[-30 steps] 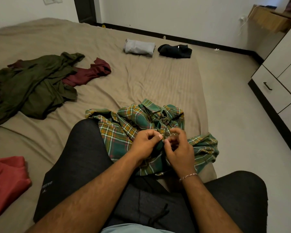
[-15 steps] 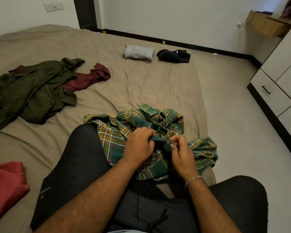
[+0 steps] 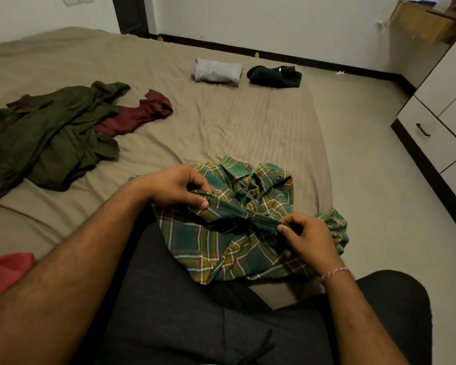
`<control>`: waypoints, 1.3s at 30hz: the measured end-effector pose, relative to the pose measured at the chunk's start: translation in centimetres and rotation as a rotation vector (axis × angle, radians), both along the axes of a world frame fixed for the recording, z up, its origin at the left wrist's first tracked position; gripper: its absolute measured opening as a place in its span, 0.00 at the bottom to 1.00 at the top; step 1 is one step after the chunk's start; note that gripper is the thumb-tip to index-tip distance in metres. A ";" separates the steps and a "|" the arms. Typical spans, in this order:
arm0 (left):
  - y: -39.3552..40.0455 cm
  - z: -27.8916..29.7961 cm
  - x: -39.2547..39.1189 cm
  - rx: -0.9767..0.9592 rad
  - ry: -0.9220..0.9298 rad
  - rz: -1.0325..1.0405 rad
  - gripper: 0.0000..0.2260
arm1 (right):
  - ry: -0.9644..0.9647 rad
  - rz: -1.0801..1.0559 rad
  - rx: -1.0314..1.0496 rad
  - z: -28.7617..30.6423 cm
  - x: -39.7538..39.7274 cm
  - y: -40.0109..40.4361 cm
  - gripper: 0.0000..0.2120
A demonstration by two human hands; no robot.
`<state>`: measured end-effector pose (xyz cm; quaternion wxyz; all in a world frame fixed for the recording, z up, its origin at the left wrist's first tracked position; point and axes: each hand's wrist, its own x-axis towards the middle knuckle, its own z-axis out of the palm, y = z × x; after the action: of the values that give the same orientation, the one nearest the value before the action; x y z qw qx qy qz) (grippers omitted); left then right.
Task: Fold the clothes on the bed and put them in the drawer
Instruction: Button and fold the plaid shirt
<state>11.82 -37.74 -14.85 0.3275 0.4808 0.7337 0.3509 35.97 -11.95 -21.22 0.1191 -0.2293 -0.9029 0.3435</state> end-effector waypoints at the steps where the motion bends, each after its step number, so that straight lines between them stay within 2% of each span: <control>1: -0.1 0.0 -0.4 0.024 -0.040 0.012 0.06 | -0.021 -0.001 -0.026 0.1 -0.2 0.4 0.09; 3: 0.3 -0.1 -1.3 0.059 -0.128 0.032 0.10 | -0.039 0.006 -0.105 0.9 -1.4 1.2 0.07; 5: 1.9 -0.3 -2.7 0.080 -0.198 0.079 0.09 | -0.059 -0.007 -0.142 2.2 -4.3 2.3 0.07; 7: 4.3 0.2 -4.5 0.138 -0.167 0.282 0.06 | -0.003 -0.087 -0.125 3.9 -8.1 3.7 0.08; 9: 7.0 1.8 -6.9 0.244 -0.005 0.560 0.05 | 0.139 -0.219 -0.060 7.0 -12.1 5.3 0.09; 11: 9.6 6.4 -8.2 0.427 0.064 0.708 0.06 | 0.326 -0.334 0.015 12.3 -15.2 6.7 0.10; 12: 10.6 9.1 -8.3 0.534 0.065 0.698 0.06 | 0.423 -0.368 0.038 14.9 -16.0 7.0 0.10; 14: 11.3 12.8 -7.0 0.633 0.121 0.611 0.06 | 0.586 -0.372 0.116 18.0 -16.0 6.7 0.11; 16: 11.2 13.6 -5.2 0.579 0.275 0.571 0.05 | 0.661 -0.316 0.187 18.1 -14.8 5.9 0.11; 18: 10.4 10.6 -3.6 0.392 0.425 0.635 0.04 | 0.599 -0.239 0.244 14.8 -12.9 5.0 0.08; 19: 9.8 8.1 -2.6 0.291 0.433 0.674 0.04 | 0.516 -0.197 0.268 12.5 -11.7 4.4 0.06; 21: 8.6 2.6 -0.7 0.131 0.303 0.724 0.04 | 0.322 -0.148 0.271 8.1 -9.2 3.1 0.03; 24: 6.9 -3.8 3.7 -0.028 0.162 0.660 0.05 | 0.091 -0.204 0.140 2.1 -4.9 0.2 0.06; 27: 7.0 -4.9 6.9 0.023 0.084 0.657 0.05 | 0.011 -0.242 -0.008 0.2 -2.8 -1.2 0.08; 30: 7.3 -5.3 9.7 0.150 -0.094 0.744 0.06 | 0.104 -0.215 -0.258 0.7 -1.9 -2.2 0.06; 34: 6.9 -6.9 12.5 0.233 -0.308 0.834 0.05 | 0.309 -0.286 -0.679 0.7 -0.5 -5.3 0.08; 36: 6.9 -7.2 12.8 0.278 -0.354 0.855 0.05 | 0.391 -0.296 -0.845 0.4 -0.4 -6.3 0.10; 39: 7.3 -6.9 12.9 0.332 -0.355 0.871 0.07 | 0.460 -0.294 -0.965 0.3 -1.1 -6.8 0.15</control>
<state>24.70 -30.43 -21.77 0.1895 0.1083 0.7337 0.6435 34.89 -18.76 -20.94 0.2413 -0.3004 -0.5523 0.7393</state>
